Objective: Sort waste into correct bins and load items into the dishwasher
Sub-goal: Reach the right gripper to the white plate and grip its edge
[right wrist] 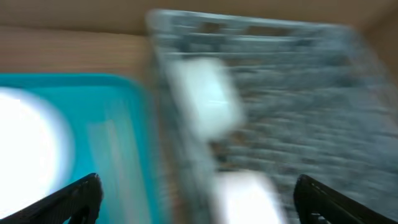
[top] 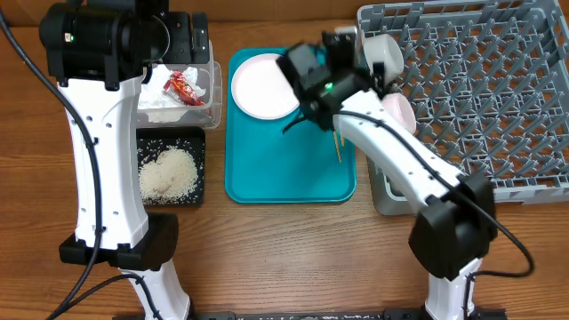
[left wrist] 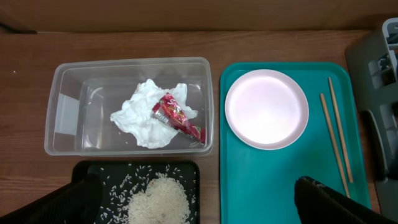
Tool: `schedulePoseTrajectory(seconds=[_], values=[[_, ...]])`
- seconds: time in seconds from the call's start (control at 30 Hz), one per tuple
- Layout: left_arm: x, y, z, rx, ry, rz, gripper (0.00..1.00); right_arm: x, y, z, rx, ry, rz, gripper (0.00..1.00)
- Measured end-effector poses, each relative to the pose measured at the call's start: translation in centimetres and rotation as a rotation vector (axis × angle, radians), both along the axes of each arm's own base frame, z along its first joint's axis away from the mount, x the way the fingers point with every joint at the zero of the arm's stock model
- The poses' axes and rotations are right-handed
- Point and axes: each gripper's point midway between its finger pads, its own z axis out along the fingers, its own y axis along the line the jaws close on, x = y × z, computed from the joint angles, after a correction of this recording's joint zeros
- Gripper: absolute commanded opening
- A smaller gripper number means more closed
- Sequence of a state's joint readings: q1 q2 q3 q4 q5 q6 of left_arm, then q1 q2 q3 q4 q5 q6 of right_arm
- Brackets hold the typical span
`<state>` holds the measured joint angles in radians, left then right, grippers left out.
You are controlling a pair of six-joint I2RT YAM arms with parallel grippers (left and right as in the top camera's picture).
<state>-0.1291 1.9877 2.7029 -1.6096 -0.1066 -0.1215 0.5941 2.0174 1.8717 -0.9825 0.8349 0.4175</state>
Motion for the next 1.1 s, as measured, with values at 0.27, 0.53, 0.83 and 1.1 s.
schedulePoseTrajectory(seconds=[0.27, 0.53, 0.83, 1.1], values=[[0.0, 0.0, 0.0, 0.000, 0.000, 0.000, 1.00, 0.7, 9.1, -0.2, 0.548, 0.058, 0.222, 0.84], [0.0, 0.0, 0.0, 0.000, 0.000, 0.000, 1.00, 0.7, 9.8, -10.0, 0.708, 0.232, 0.000, 0.70], [0.0, 0.0, 0.0, 0.000, 0.000, 0.000, 1.00, 0.5, 10.3, -17.6, 0.720, 0.324, -0.112, 0.66], [0.0, 0.0, 0.0, 0.000, 0.000, 0.000, 1.00, 0.7, 10.4, -18.5, 0.728, 0.321, -0.130, 0.48]])
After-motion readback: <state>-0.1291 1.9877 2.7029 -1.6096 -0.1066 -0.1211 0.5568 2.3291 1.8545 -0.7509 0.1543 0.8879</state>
